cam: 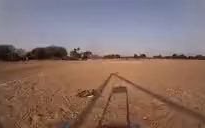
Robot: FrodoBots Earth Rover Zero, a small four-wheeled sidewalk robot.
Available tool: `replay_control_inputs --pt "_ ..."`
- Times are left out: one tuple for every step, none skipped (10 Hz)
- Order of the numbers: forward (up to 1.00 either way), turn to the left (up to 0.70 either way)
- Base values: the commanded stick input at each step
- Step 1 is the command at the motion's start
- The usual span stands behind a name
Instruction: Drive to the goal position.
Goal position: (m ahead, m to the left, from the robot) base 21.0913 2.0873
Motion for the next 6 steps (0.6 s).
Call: replay_control_inputs --pt "0.70 -0.35" --pt "0.70 -0.35" --pt "0.70 -0.35" --pt "0.70 -0.20" --pt "0.70 0.00" --pt "0.70 0.00"
